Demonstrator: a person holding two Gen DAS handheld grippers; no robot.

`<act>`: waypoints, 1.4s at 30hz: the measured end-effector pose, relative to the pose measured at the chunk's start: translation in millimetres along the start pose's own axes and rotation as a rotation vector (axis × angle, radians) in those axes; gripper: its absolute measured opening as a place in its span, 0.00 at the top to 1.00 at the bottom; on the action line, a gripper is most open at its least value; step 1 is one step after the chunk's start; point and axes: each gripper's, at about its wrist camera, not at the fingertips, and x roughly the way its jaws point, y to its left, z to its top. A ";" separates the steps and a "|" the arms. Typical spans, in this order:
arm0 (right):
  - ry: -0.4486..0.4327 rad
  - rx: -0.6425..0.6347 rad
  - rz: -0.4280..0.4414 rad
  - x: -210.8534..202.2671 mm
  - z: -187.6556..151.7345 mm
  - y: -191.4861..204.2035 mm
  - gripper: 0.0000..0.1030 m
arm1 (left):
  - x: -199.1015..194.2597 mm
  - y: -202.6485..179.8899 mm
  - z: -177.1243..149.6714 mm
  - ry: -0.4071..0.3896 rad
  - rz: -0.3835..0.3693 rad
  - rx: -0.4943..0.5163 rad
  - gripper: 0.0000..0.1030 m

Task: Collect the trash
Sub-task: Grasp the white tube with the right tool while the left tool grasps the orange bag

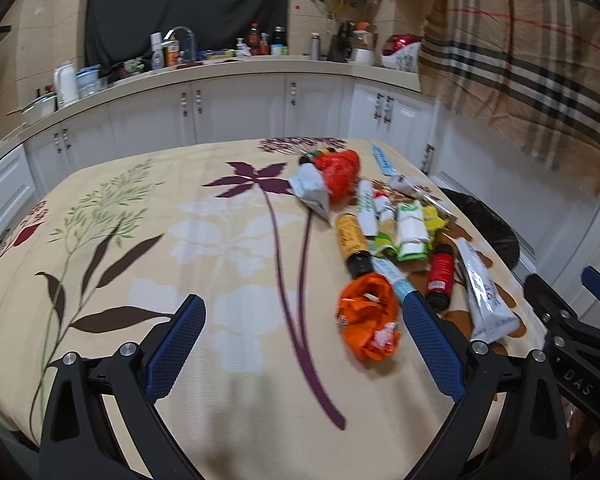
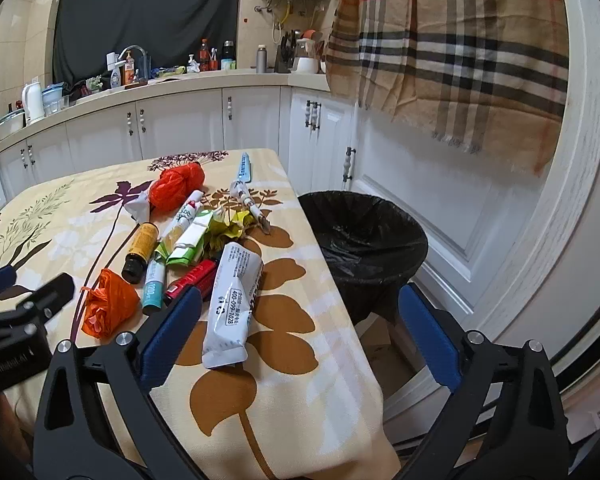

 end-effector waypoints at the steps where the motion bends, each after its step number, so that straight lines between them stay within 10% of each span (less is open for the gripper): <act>1: 0.004 0.002 0.000 1.9 -0.4 -1.1 0.10 | 2.0 -2.9 -0.1 0.001 -0.003 0.009 0.07; 7: 0.019 0.024 -0.005 7.0 -2.0 -10.9 0.10 | 21.7 -16.2 -0.5 0.039 -0.011 0.055 0.10; 17: 0.038 0.021 0.003 14.0 -2.8 -11.2 0.10 | 41.0 -25.3 -5.8 0.096 -0.076 0.088 0.55; 23: 0.049 0.000 0.023 17.6 -2.8 -1.2 0.10 | 40.4 -18.2 -8.5 0.104 -0.112 0.075 0.58; 42: 0.165 -0.071 0.129 50.5 -8.5 32.1 0.71 | 33.0 22.1 2.4 0.055 -0.018 0.031 0.58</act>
